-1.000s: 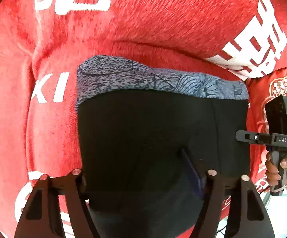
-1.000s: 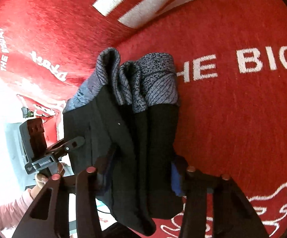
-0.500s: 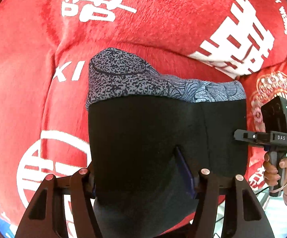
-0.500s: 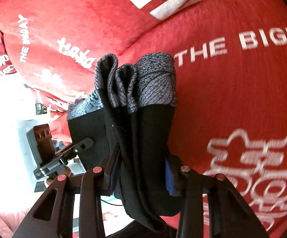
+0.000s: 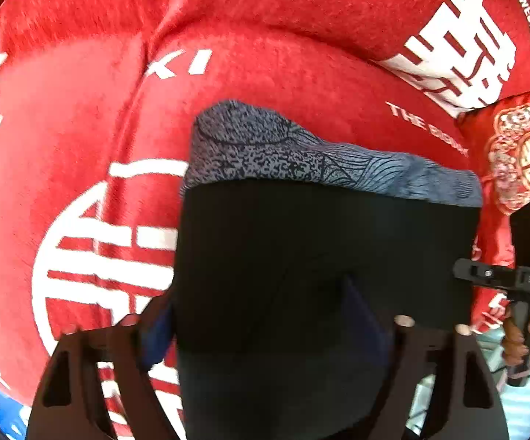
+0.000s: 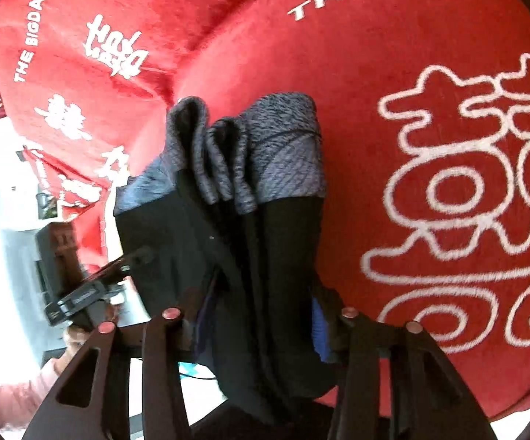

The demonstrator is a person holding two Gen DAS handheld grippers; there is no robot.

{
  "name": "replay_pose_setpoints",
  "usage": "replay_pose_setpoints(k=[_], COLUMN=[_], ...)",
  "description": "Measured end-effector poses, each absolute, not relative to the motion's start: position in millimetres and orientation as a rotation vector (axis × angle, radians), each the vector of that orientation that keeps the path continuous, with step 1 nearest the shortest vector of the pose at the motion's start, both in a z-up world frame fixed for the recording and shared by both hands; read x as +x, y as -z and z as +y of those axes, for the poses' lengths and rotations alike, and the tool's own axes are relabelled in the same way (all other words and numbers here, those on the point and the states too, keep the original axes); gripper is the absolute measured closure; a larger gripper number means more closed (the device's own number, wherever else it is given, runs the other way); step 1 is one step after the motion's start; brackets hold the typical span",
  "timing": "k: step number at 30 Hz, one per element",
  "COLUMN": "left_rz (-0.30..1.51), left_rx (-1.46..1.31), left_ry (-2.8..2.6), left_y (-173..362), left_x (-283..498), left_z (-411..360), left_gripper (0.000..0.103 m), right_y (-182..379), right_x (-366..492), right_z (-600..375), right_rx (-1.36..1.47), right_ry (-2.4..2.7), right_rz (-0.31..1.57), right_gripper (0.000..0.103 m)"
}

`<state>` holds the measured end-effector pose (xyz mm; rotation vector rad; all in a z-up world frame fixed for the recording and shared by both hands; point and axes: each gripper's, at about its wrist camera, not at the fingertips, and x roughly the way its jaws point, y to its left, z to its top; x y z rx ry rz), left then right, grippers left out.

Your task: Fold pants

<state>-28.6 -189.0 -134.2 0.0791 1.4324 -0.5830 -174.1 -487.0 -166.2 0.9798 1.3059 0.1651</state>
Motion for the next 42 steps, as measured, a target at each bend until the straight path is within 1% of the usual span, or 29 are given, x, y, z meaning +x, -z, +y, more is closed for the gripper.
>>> replay_pose_setpoints(k=[2,5,7,11,17,19,21,23,24,25,27,31,33,34,42], left_rz=[1.424,1.408,1.367,1.338,1.353,1.362,1.369,1.373,1.373,1.375,1.380,1.403,1.400,1.394,1.365], left_rx=[0.090,0.125,0.177,0.242,0.356,0.373,0.382,0.388,0.397,0.409,0.438,0.481,0.481,0.479,0.468], left_ry=[0.556,0.518,0.478,0.413,0.375,0.383,0.401,0.422,0.429,0.433,0.439,0.447,0.449,0.447,0.412], left_y=[135,130,120,108,101,97,91,85,82,79,72,60,51,46,14], left_x=[-29,-31,-35,-42,-72,-84,-97,-108,-113,-118,-130,-146,-150,-151,-152], left_z=[-190,-192,-190,-184,-179,-178,-177,-176,-176,-177,-177,-181,-180,-180,-179], left_gripper=[0.008,0.008,0.008,0.008,0.008,0.008,0.008,0.008,0.006,0.001,0.000,0.000,0.000,0.000,0.000], right_y=[170,165,155,141,126,119,110,101,97,93,84,68,58,52,22], right_x=[-173,-172,-169,-174,-197,-206,-218,-229,-233,-237,-246,-251,-252,-252,-254], right_z=[-490,-485,-480,-472,-462,-458,-455,-450,-447,-443,-435,-417,-408,-406,-388], right_rx=[0.989,0.930,0.878,0.778,0.767,0.756,0.754,0.752,0.744,0.731,0.692,0.612,0.570,0.558,0.565], right_ry=[-0.135,-0.092,-0.055,0.046,0.146,0.180,0.207,0.224,0.234,0.246,0.271,0.319,0.339,0.345,0.339], right_rz=[1.306,1.314,1.319,1.355,1.387,1.394,1.398,1.393,1.393,1.394,1.394,1.396,1.399,1.393,1.413], right_gripper=[0.045,0.041,0.039,0.038,0.038,0.035,0.029,0.026,0.024,0.023,0.019,0.015,0.008,0.006,0.006])
